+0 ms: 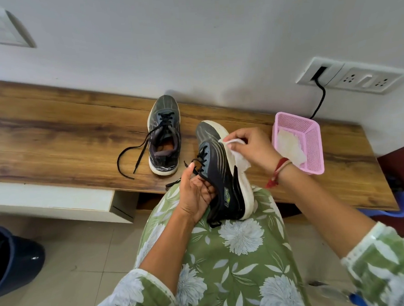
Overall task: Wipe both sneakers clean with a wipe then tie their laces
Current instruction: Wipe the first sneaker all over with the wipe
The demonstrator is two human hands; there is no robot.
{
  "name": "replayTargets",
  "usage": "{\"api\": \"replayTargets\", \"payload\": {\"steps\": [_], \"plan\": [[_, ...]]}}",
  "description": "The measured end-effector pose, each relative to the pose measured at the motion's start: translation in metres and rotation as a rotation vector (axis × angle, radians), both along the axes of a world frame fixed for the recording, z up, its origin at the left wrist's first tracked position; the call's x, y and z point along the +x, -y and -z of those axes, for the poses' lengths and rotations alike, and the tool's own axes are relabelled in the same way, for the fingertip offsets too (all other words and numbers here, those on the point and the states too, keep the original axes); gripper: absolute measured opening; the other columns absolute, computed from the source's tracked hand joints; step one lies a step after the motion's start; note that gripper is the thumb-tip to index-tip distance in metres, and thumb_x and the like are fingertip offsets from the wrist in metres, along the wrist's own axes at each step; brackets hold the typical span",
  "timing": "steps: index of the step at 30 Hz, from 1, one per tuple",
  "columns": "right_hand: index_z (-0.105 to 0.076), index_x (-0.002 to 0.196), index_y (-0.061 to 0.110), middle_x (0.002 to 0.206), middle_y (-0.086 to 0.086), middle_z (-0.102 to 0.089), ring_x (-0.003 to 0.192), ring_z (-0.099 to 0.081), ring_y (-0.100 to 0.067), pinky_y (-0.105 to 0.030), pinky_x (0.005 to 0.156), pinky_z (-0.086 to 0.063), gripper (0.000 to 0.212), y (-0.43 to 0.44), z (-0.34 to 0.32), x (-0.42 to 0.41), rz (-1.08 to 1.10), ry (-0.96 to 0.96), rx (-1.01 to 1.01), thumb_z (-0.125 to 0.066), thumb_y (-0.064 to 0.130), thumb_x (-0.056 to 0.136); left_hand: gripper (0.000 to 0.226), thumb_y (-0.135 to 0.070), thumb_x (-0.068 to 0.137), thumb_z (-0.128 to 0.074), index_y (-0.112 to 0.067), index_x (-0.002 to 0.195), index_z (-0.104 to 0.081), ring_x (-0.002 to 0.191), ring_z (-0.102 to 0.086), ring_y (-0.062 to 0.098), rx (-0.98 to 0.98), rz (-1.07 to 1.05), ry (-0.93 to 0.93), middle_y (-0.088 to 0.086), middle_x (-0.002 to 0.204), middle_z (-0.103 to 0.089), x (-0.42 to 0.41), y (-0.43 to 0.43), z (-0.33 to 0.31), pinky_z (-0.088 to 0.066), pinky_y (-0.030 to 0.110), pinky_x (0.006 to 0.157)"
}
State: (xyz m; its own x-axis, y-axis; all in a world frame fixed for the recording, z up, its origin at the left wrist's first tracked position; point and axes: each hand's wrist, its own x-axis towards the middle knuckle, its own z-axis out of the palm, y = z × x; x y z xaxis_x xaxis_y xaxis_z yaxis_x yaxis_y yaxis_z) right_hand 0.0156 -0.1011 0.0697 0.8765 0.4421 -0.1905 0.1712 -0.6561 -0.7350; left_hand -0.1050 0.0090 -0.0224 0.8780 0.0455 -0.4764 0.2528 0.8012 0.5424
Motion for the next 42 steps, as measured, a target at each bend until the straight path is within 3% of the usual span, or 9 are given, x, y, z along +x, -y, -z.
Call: {"api": "replayTargets", "payload": {"steps": [6,10,14,18,23,32,37,40,42], "plan": [[-0.065,0.114,0.016,0.107,-0.002,-0.059,0.103,-0.050,-0.019,-0.024,0.090,-0.036,0.033,0.006,0.017,-0.042,-0.215,0.370,-0.356,-0.047,0.001,0.091,0.058,-0.061,0.073,-0.056,-0.010,0.094,-0.074,0.075,-0.051,0.017,-0.010,-0.020,-0.032,0.010,0.093,-0.063,0.001,0.000,-0.003,-0.044,0.027,0.074],[-0.063,0.117,0.014,0.103,-0.002,-0.060,0.099,-0.050,-0.018,-0.019,0.087,-0.032,0.033,0.020,0.014,-0.075,-0.184,0.402,-0.305,-0.049,0.002,0.090,0.057,-0.053,0.090,-0.037,-0.008,0.087,-0.071,0.059,-0.061,0.012,0.005,-0.003,-0.027,0.005,0.073,-0.070,0.000,0.000,-0.001,-0.050,0.019,0.057],[-0.069,0.106,0.012,0.095,-0.003,-0.063,0.088,-0.056,-0.019,-0.026,0.078,-0.043,0.032,0.031,0.006,-0.095,-0.316,0.390,-0.268,-0.055,-0.006,0.083,0.058,-0.055,0.083,-0.042,-0.008,0.088,-0.074,0.070,-0.063,0.016,0.025,-0.010,-0.016,0.008,0.081,-0.070,-0.001,-0.001,-0.005,-0.051,0.025,0.069],[-0.068,0.107,0.022,0.098,0.003,-0.065,0.072,-0.055,-0.009,-0.016,0.066,-0.046,0.028,0.024,-0.011,-0.064,-0.196,0.203,-0.116,-0.055,0.005,0.089,0.067,-0.047,0.096,-0.030,-0.013,0.058,-0.074,0.049,-0.061,0.007,0.013,-0.016,0.004,0.000,0.060,-0.068,-0.001,0.003,-0.006,-0.048,0.015,0.049],[-0.062,0.117,0.022,0.107,0.000,-0.061,0.098,-0.054,-0.017,-0.031,0.081,-0.048,0.031,-0.005,0.001,-0.038,-0.182,0.447,-0.369,-0.046,0.008,0.094,0.074,-0.047,0.097,-0.027,-0.014,0.043,-0.066,0.040,-0.054,0.004,0.016,-0.003,-0.002,-0.005,0.050,-0.062,-0.002,0.003,-0.009,-0.043,0.014,0.043],[-0.068,0.102,0.020,0.095,0.003,-0.060,0.089,-0.053,-0.012,-0.029,0.077,-0.047,0.026,0.005,0.007,-0.097,-0.349,0.321,-0.224,-0.050,0.007,0.090,0.055,-0.051,0.081,-0.048,-0.004,0.099,-0.070,0.081,-0.065,0.020,-0.045,-0.035,0.014,0.010,0.089,-0.070,0.000,-0.002,-0.004,-0.050,0.029,0.081],[-0.067,0.108,0.020,0.104,0.002,-0.064,0.082,-0.057,-0.006,-0.010,0.070,-0.040,0.025,-0.002,0.000,-0.053,-0.004,0.248,-0.039,-0.055,0.007,0.090,0.050,-0.048,0.085,-0.049,-0.006,0.105,-0.066,0.091,-0.069,0.018,0.008,-0.042,-0.030,0.011,0.099,-0.072,0.000,0.005,-0.008,-0.056,0.028,0.083],[-0.066,0.113,0.015,0.111,-0.005,-0.065,0.105,-0.057,-0.019,-0.029,0.091,-0.044,0.027,-0.012,0.002,-0.030,-0.045,0.314,-0.104,-0.054,0.007,0.089,0.034,-0.029,0.082,-0.064,-0.005,0.105,-0.067,0.093,-0.068,0.022,-0.009,-0.068,-0.032,0.013,0.101,-0.072,0.000,0.005,-0.006,-0.056,0.033,0.086],[-0.067,0.110,0.016,0.107,-0.005,-0.064,0.103,-0.056,-0.022,-0.036,0.089,-0.045,0.025,-0.017,0.005,-0.026,-0.139,0.347,-0.187,-0.052,0.009,0.091,0.029,-0.019,0.081,-0.066,-0.003,0.106,-0.066,0.091,-0.069,0.023,0.001,-0.057,-0.008,0.014,0.100,-0.072,0.001,0.005,-0.004,-0.055,0.034,0.087]]}}
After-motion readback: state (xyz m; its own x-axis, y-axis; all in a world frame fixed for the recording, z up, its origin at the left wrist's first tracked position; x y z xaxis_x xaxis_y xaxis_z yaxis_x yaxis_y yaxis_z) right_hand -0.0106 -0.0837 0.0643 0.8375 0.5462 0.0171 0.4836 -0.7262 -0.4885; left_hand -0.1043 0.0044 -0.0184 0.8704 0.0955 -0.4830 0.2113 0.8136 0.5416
